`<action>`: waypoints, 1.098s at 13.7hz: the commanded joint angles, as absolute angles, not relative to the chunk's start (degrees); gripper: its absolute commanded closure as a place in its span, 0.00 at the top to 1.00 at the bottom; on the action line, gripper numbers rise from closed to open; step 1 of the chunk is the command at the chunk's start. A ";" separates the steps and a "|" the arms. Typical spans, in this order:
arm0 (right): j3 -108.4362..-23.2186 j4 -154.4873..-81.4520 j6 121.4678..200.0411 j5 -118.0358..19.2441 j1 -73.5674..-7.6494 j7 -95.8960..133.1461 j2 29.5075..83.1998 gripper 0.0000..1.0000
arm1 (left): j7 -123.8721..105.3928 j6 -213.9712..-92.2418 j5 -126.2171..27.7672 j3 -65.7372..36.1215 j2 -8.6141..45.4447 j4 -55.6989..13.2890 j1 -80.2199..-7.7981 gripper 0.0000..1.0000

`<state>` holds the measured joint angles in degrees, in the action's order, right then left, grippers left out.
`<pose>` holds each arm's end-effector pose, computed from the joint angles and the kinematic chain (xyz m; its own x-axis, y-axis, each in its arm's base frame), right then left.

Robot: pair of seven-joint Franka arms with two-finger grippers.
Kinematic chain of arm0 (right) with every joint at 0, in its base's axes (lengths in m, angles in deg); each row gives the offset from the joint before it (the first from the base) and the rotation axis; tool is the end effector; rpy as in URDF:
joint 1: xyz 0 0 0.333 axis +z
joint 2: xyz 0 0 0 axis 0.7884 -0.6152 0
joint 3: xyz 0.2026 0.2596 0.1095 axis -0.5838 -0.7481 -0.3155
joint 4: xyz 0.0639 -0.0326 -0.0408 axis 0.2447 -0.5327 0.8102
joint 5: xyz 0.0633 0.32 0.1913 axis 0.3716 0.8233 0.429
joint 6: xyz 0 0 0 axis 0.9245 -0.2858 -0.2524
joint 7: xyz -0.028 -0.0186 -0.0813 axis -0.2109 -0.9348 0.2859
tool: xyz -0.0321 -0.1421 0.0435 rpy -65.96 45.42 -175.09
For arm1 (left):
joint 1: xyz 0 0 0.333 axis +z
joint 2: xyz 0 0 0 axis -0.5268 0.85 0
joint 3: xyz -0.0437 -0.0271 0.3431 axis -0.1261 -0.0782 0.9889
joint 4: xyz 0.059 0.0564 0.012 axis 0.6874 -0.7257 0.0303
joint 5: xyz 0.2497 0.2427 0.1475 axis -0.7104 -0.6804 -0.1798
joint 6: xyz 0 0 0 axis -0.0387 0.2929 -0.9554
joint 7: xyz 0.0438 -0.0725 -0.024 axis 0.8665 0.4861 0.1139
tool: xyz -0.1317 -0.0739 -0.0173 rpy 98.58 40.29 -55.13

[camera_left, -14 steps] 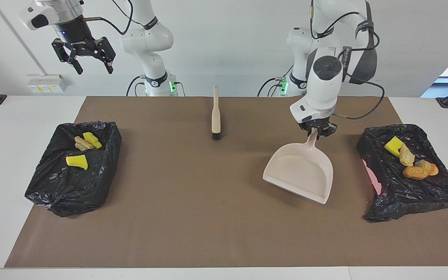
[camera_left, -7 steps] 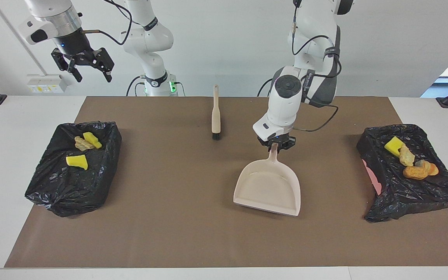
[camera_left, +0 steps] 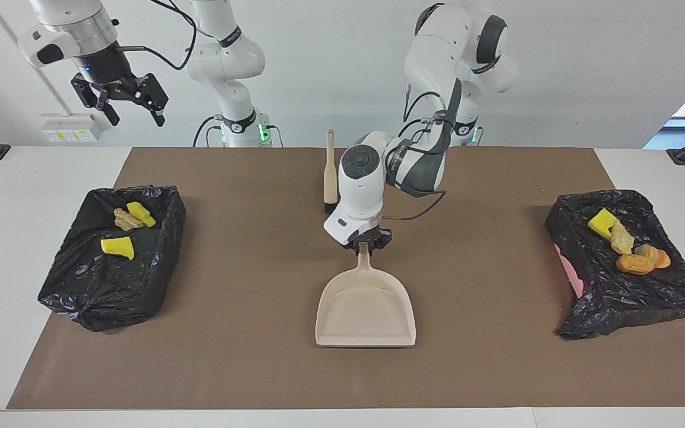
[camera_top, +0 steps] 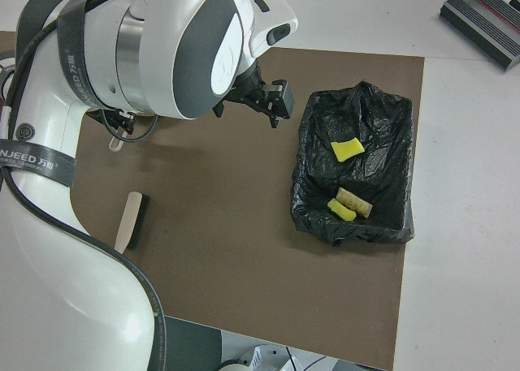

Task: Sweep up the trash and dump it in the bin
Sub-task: 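Bring the empty dustpan back to the table centre with the left gripper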

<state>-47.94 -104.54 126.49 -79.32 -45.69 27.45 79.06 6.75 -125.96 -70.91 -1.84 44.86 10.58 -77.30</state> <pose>0.4801 -0.0417 0.6645 0.9963 -0.0856 0.0040 -0.0854 -0.9957 -0.0357 0.5702 -0.4465 0.3394 0.9968 -0.0798 -0.0070 -0.0801 -0.9951 -0.0577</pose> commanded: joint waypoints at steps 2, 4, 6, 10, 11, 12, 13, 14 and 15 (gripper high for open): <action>-48.69 -104.13 125.60 -79.37 -46.58 27.06 79.43 1.00 | 9.25 -123.09 -69.01 -0.71 45.36 13.29 -78.90 0.00; -48.70 -104.22 125.42 -79.46 -46.50 27.06 79.52 1.00 | 9.16 -124.40 -68.74 -0.79 45.44 13.29 -78.72 0.00; -48.70 -104.22 125.42 -79.46 -46.50 27.06 79.52 1.00 | 8.54 -126.42 -68.56 -0.88 45.44 13.11 -78.73 0.00; -48.78 -104.13 125.51 -79.46 -45.97 27.06 79.60 1.00 | 8.54 -135.13 -62.50 -0.88 45.36 11.18 -78.81 0.00; -48.78 -104.13 125.51 -79.37 -45.88 26.98 79.61 1.00 | 8.45 -134.61 -62.41 -0.88 45.18 11.09 -78.90 0.00; -48.78 -104.13 125.51 -79.37 -45.88 26.98 79.61 1.00 | 8.37 -134.52 -62.23 -0.97 45.01 9.78 -79.08 0.00; -48.78 -104.04 125.51 -79.37 -45.88 27.06 79.61 1.00 | 8.28 -134.52 -61.36 -1.32 44.66 8.47 -79.08 0.00; -48.78 -104.13 125.51 -79.37 -45.97 27.06 79.61 1.00 | 8.28 -134.43 -59.70 -1.50 44.22 7.58 -78.99 0.03; -48.78 -104.04 125.51 -79.37 -45.97 27.06 79.61 1.00 | 8.19 -134.17 -59.16 -1.50 43.87 7.05 -78.73 0.06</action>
